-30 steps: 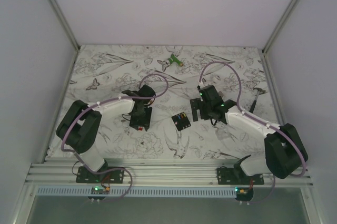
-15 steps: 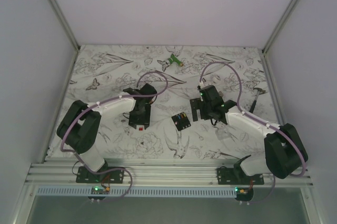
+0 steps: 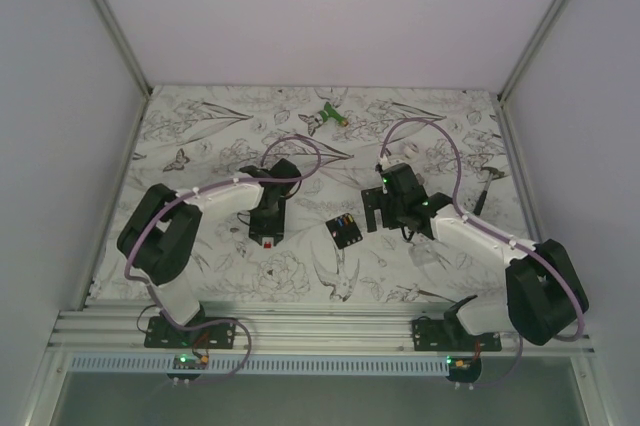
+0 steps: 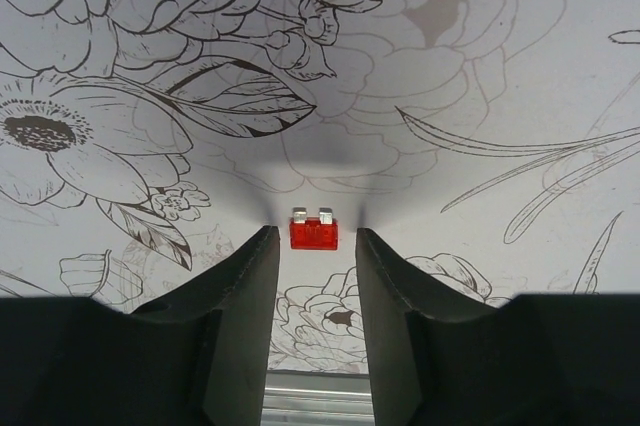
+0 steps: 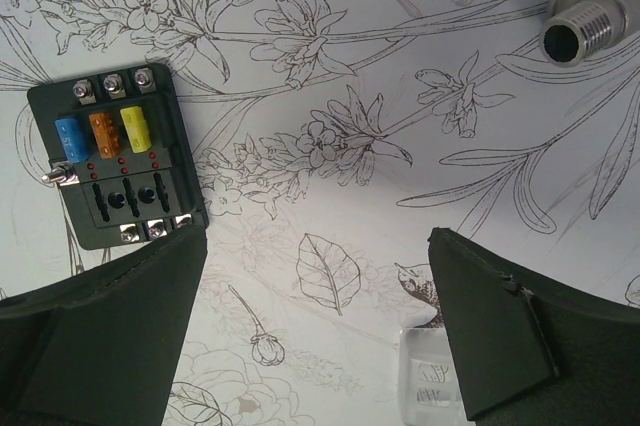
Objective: Snap on the fuse box
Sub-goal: Pick up the fuse from the center of the board.
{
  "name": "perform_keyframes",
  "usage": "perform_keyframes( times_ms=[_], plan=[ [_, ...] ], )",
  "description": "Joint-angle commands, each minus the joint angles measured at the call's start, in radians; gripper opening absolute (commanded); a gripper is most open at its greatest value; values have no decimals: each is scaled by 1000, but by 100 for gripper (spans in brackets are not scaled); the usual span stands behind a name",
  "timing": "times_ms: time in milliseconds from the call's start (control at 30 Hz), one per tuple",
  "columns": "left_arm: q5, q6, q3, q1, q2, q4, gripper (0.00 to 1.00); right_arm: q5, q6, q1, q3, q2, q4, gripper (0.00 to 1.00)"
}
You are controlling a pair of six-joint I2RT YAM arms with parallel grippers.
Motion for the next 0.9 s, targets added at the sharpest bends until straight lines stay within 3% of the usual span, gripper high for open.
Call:
perform_keyframes(
  times_ms=[0,533,867],
  plan=[
    [-18,-13,13,-4,31,-35,39,2,-7,-11,5,-13,27,100],
    [64,-84,-8,-2,52,-24,28,-21,-10,-11,-9,-35,49,100],
    [117,-213,8,-2,16,26,20,-99,0,-6,-66,-96,133,100]
  ],
)
